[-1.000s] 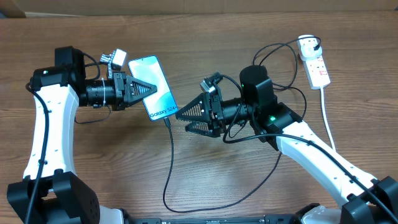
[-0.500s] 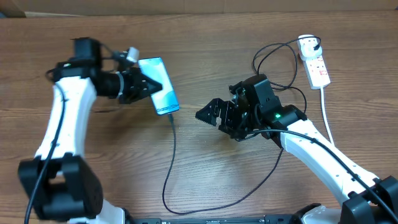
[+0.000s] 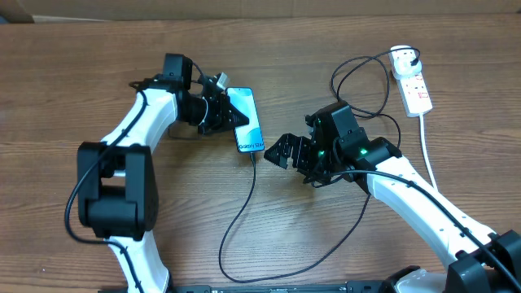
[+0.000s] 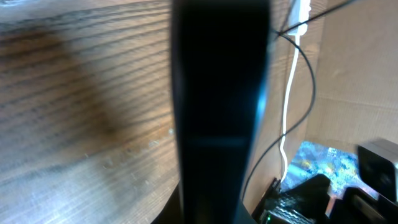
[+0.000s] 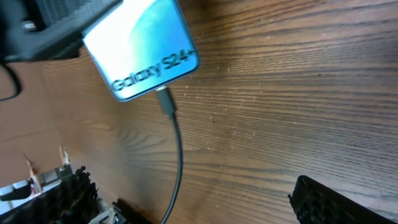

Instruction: Plug charger to phone and switch on socket

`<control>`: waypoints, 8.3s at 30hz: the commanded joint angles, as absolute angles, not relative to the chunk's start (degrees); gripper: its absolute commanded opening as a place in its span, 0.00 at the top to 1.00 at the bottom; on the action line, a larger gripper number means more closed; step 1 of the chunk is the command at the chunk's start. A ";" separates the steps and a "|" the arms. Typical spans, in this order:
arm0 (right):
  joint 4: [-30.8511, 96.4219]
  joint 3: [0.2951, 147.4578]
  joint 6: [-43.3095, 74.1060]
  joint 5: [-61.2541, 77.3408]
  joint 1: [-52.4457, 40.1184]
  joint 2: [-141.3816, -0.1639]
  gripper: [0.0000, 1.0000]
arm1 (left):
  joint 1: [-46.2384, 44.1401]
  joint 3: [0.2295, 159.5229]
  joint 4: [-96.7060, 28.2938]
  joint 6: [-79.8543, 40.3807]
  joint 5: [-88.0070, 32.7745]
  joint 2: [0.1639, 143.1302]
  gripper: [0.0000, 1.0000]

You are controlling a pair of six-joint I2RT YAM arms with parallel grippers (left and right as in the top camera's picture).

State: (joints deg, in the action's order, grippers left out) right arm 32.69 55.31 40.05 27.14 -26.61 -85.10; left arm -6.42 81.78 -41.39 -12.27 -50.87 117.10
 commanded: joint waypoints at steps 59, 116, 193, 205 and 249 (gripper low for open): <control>34.50 55.55 38.89 18.37 -26.33 -84.99 0.00 | -4.80 82.35 -38.89 -11.11 -41.54 124.68 0.64; 63.79 114.61 13.02 -6.44 18.20 -105.65 0.00 | -1.85 82.37 -54.22 -10.31 -16.51 74.22 0.00; 47.09 111.31 15.22 -3.75 18.72 -134.85 0.00 | -1.89 82.37 -53.17 -11.81 -16.29 93.56 0.00; 48.07 111.31 15.22 -3.92 18.76 -136.46 0.00 | -1.89 82.37 -53.17 -11.81 -16.29 93.56 0.00; 48.47 111.31 15.20 0.12 18.76 -136.66 0.00 | -1.89 82.37 -53.17 -11.81 -16.29 93.56 0.00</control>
